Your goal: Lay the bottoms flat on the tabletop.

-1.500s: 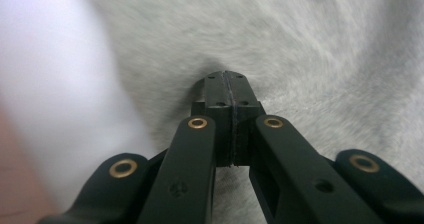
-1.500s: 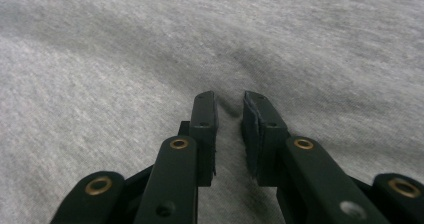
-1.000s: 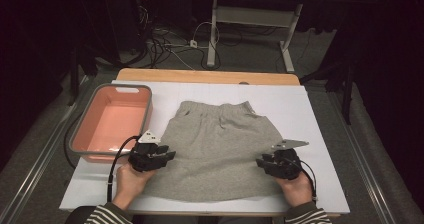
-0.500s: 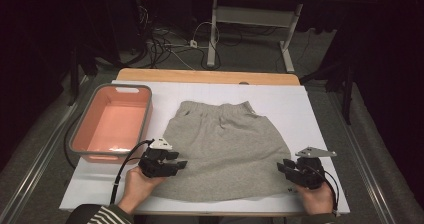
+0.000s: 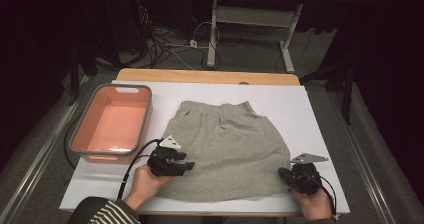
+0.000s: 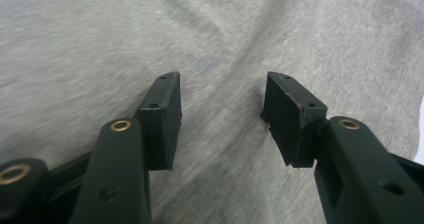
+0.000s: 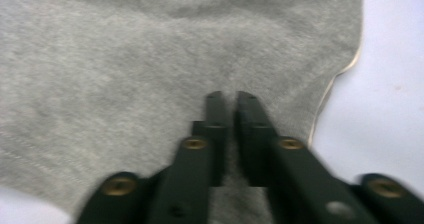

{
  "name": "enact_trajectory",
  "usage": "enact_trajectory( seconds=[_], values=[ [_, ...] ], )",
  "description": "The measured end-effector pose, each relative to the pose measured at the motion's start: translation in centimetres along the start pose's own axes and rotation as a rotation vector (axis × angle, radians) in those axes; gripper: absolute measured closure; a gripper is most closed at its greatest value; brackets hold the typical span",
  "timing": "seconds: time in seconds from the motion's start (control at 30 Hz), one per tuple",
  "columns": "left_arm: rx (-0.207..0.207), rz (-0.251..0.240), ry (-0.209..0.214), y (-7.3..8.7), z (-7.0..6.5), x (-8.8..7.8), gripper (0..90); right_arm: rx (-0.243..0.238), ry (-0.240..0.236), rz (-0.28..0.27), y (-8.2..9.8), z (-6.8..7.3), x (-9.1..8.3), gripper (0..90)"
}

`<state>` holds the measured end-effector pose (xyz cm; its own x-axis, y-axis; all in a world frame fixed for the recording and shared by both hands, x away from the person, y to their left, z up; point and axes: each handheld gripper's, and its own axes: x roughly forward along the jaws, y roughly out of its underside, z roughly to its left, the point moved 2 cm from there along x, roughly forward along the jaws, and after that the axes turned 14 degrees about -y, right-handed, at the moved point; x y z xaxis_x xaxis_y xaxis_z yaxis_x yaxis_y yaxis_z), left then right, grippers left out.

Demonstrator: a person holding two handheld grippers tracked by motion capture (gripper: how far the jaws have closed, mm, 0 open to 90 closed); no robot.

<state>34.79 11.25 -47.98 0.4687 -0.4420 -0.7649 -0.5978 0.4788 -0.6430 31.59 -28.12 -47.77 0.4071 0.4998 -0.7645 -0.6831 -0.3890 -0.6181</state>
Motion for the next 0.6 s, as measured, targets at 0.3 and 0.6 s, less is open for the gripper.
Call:
enact_trajectory(
  seconds=[0.3, 0.6],
  values=[
    [0.026, 0.005, 0.013, 0.0, -0.6, -0.1, 47.7, 0.026, 0.006, 0.038, 0.8, 0.0, -1.5, 90.0],
    [0.042, 0.006, 0.026, 0.1, -1.4, -0.1, 47.7, 0.010, -0.018, -0.034, 0.6, 1.0, -1.8, 76.4]
  ],
)
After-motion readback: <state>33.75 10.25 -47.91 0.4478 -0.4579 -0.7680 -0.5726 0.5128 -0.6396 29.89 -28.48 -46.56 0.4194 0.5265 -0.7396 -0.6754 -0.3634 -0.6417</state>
